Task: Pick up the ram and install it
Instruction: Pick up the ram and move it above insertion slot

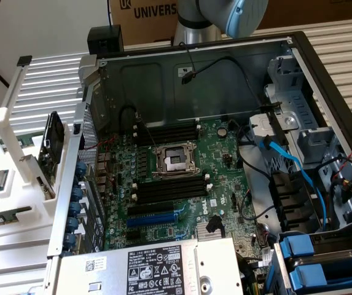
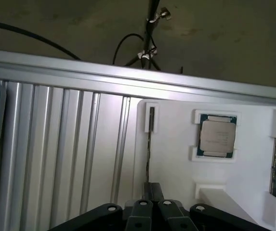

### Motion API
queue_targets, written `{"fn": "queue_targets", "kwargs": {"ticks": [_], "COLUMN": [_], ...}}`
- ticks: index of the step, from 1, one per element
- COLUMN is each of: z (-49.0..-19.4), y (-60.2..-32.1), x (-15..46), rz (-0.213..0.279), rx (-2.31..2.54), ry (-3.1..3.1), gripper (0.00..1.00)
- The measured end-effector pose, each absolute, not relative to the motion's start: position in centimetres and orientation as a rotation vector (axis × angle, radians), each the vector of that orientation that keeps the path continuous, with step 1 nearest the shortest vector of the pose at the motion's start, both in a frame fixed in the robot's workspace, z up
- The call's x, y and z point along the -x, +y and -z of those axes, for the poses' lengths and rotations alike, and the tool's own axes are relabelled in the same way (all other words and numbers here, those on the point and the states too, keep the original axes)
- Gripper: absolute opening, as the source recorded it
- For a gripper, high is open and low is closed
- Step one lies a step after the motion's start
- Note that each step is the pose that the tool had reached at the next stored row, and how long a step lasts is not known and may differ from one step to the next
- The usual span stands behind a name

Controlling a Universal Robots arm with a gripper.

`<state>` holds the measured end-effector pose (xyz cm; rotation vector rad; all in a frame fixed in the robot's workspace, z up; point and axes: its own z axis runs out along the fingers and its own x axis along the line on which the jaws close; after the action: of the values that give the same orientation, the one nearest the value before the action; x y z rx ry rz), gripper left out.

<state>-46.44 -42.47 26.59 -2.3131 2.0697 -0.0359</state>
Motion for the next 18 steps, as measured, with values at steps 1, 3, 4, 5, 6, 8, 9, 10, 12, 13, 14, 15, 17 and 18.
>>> {"fn": "queue_targets", "kwargs": {"ticks": [1, 3, 4, 5, 6, 8, 9, 10, 12, 13, 14, 15, 17, 18], "z": [-26.4, -26.0, -25.9, -25.7, -25.5, -24.8, -24.6, -24.4, -24.0, -23.9, -23.7, -23.5, -23.1, -22.9], "y": [-42.5, -42.5, -42.5, -42.5, -42.5, -42.5, -42.5, -42.5, -42.5, -42.5, -42.5, -42.5, -42.5, -42.5], "x": [46.4, 46.5, 46.5, 46.5, 46.5, 46.5, 46.5, 46.5, 46.5, 46.5, 46.5, 46.5, 46.5, 46.5], "rz": [0.036, 0.036, 0.036, 0.036, 0.036, 0.036, 0.036, 0.036, 0.036, 0.036, 0.036, 0.036, 0.036, 0.036], "rx": [2.313, 2.312, 2.312, 2.312, 2.312, 2.311, 2.311, 2.311, 2.311, 2.311, 2.311, 2.311, 2.311, 2.311], "ry": [2.07, 2.071, 2.071, 2.071, 2.071, 2.072, 2.072, 2.072, 2.072, 2.072, 2.072, 2.072, 2.072, 2.072], "gripper": [0.11, 0.11, 0.11, 0.11, 0.11, 0.11, 0.11, 0.11, 0.11, 0.11, 0.11, 0.11, 0.11, 0.11]}}
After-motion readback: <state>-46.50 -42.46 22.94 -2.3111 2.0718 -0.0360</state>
